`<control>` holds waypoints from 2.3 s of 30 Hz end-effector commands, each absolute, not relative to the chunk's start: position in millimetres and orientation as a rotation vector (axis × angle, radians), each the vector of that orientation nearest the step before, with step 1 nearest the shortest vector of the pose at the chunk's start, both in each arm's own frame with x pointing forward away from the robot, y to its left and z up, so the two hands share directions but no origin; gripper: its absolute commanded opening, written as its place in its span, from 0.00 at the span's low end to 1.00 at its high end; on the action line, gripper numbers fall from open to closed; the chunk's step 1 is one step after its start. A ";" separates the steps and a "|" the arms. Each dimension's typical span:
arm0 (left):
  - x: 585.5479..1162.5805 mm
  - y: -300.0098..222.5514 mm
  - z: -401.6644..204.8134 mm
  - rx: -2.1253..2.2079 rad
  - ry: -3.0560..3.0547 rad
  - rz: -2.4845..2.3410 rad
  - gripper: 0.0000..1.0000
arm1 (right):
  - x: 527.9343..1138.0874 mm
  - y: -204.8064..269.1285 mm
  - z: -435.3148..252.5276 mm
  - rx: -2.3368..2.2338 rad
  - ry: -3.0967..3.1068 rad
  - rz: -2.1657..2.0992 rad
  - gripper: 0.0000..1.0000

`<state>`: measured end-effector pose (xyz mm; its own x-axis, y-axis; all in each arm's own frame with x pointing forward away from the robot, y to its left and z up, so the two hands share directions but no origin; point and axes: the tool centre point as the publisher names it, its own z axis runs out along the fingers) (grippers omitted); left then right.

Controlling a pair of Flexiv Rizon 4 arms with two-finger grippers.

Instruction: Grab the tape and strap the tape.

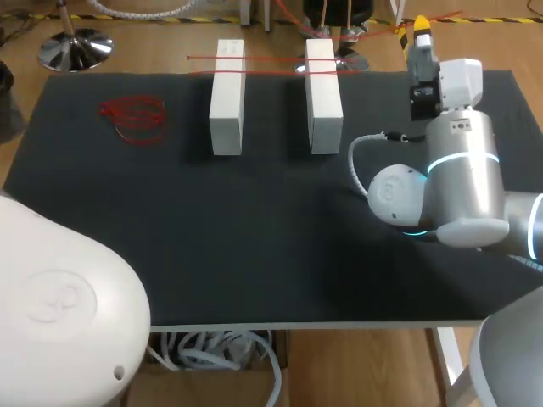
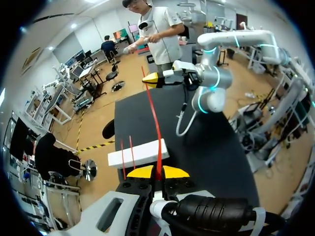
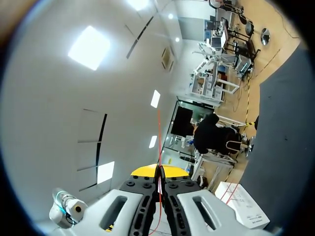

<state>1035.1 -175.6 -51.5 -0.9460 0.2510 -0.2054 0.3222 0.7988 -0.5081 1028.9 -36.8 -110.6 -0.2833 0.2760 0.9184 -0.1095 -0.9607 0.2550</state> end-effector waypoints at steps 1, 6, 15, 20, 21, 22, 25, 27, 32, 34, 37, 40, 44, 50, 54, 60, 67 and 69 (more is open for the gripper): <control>1034.7 -183.2 -44.6 0.476 2.896 -0.681 0.00 | 1029.2 -35.6 -109.3 1.717 0.205 2.324 0.00; 1032.0 -187.9 -41.4 0.513 2.910 -0.591 0.00 | 1029.2 -35.6 -109.3 1.717 0.205 2.324 0.00; 1030.2 -194.0 -37.9 0.572 2.953 -0.372 0.00 | 1029.2 -35.6 -109.3 1.717 0.205 2.324 0.00; 1033.4 -194.8 -36.9 0.593 2.966 -0.248 0.00 | 1029.2 -35.6 -109.3 1.717 0.205 2.324 0.00; 1034.3 -194.3 -36.1 0.594 2.966 -0.248 0.00 | 1029.2 -35.6 -109.3 1.717 0.205 2.324 0.00; 1035.0 -194.3 -35.5 0.593 2.966 -0.249 0.00 | 1029.2 -35.6 -109.3 1.717 0.205 2.324 0.00; 1037.9 -194.9 -33.3 0.584 2.938 -0.277 0.00 | 1029.2 -35.6 -109.3 1.717 0.205 2.324 0.00; 1037.9 -194.9 -33.3 0.584 2.938 -0.277 0.00 | 1029.2 -35.6 -109.3 1.717 0.205 2.324 0.00; 1037.9 -194.9 -33.3 0.584 2.938 -0.277 0.00 | 1029.2 -35.6 -109.3 1.717 0.205 2.324 0.00; 1037.9 -194.9 -33.3 0.584 2.938 -0.277 0.00 | 1029.2 -35.6 -109.3 1.717 0.205 2.324 0.00; 1037.9 -194.9 -33.3 0.584 2.938 -0.277 0.00 | 1029.2 -35.6 -109.3 1.717 0.205 2.324 0.00; 1037.9 -194.9 -33.3 0.584 2.938 -0.277 0.00 | 1029.2 -35.6 -109.3 1.717 0.205 2.324 0.00; 1037.9 -194.9 -33.3 0.584 2.938 -0.277 0.00 | 1029.2 -35.6 -109.3 1.717 0.205 2.324 0.00; 1037.9 -194.9 -33.3 0.584 2.938 -0.277 0.00 | 1029.2 -35.6 -109.3 1.717 0.205 2.324 0.00; 1037.9 -194.9 -33.3 0.584 2.938 -0.277 0.00 | 1029.2 -35.6 -109.3 1.717 0.205 2.324 0.00; 1039.4 -193.3 -41.6 0.690 3.069 -0.058 0.00 | 1029.2 -35.6 -109.3 1.717 0.205 2.324 0.00; 1038.9 -187.2 -54.6 0.744 3.213 -0.026 0.00 | 1029.2 -35.6 -109.3 1.717 0.205 2.324 0.00; 1038.3 -187.9 -53.7 0.761 3.221 -0.012 0.00 | 1029.2 -35.6 -109.3 1.717 0.205 2.324 0.00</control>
